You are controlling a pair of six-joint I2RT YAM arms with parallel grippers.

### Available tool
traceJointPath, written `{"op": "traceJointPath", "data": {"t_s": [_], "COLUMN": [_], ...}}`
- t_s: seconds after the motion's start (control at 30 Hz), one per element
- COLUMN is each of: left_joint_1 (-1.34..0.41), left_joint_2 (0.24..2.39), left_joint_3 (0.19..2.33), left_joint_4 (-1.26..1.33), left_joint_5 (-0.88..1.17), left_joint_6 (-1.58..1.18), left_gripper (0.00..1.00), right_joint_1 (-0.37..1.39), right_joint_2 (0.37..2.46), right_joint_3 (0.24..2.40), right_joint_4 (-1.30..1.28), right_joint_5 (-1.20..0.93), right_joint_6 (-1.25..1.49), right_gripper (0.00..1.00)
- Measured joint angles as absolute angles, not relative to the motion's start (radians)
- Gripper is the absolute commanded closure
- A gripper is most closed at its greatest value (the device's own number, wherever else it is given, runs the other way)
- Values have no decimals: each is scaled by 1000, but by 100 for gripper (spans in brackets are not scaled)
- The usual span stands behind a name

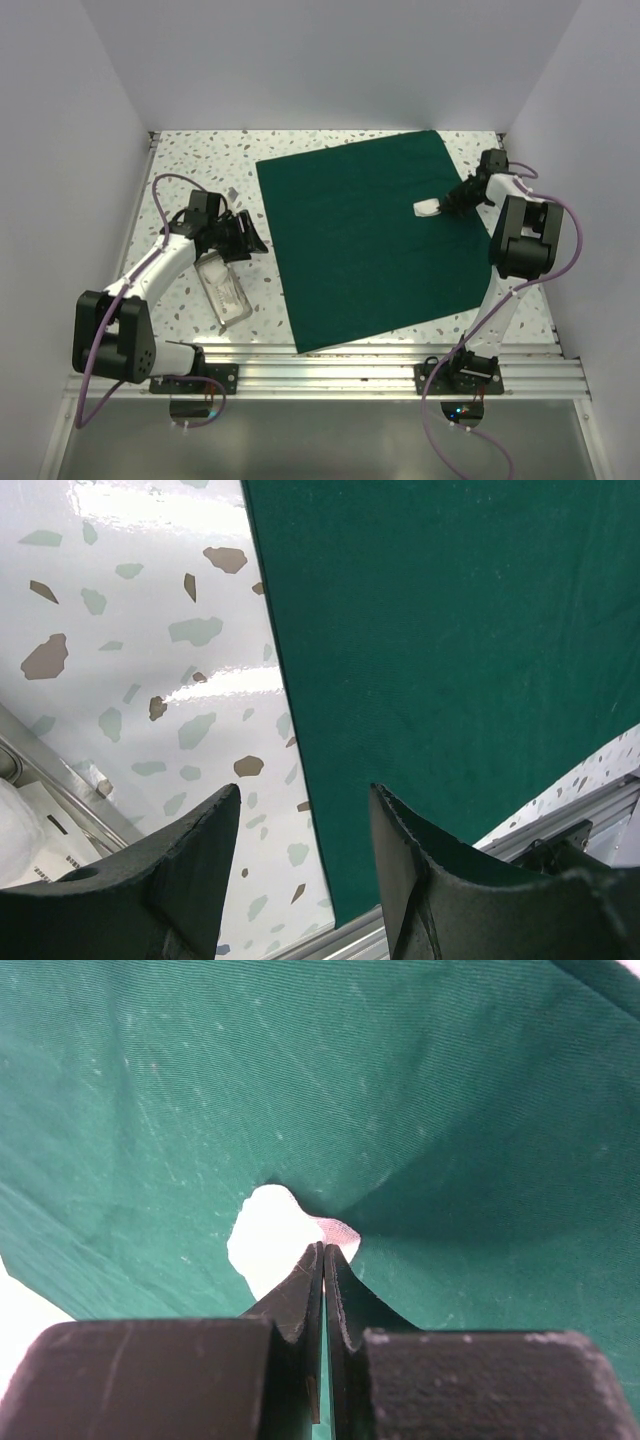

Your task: Prepare the surgical pack

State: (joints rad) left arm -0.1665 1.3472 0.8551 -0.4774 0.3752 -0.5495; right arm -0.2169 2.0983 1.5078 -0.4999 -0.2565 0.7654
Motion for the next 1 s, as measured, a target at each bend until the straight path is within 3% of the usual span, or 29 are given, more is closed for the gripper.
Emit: {"op": "traceJointPath", "data": {"t_s": [0.23, 0.3, 0.37, 0.57, 1.0], "left_joint_1": [-167, -167, -167, -167, -167], "left_joint_2": [1360, 1362, 1363, 1371, 1371], "left_joint_3": [855, 855, 855, 855, 855], "left_joint_4": [-475, -474, -470, -464, -462], "left_joint_5": [382, 383, 387, 390, 390], "left_joint_6": [-550, -550, -550, -550, -550], "left_gripper": [42, 42, 42, 42, 42], "right_joint_1": [-217, -217, -217, -217, -216], "right_joint_2": [2098, 2098, 2098, 2098, 2101], "right_joint_3": [1502, 1502, 1502, 1502, 1523], "right_joint_4": [-503, -507, -515, -542, -552], "right_joint_5": [-257, -257, -257, -255, -253], "right_joint_6": [762, 757, 750, 719, 699], "right_gripper": [100, 93, 80, 69, 70]}}
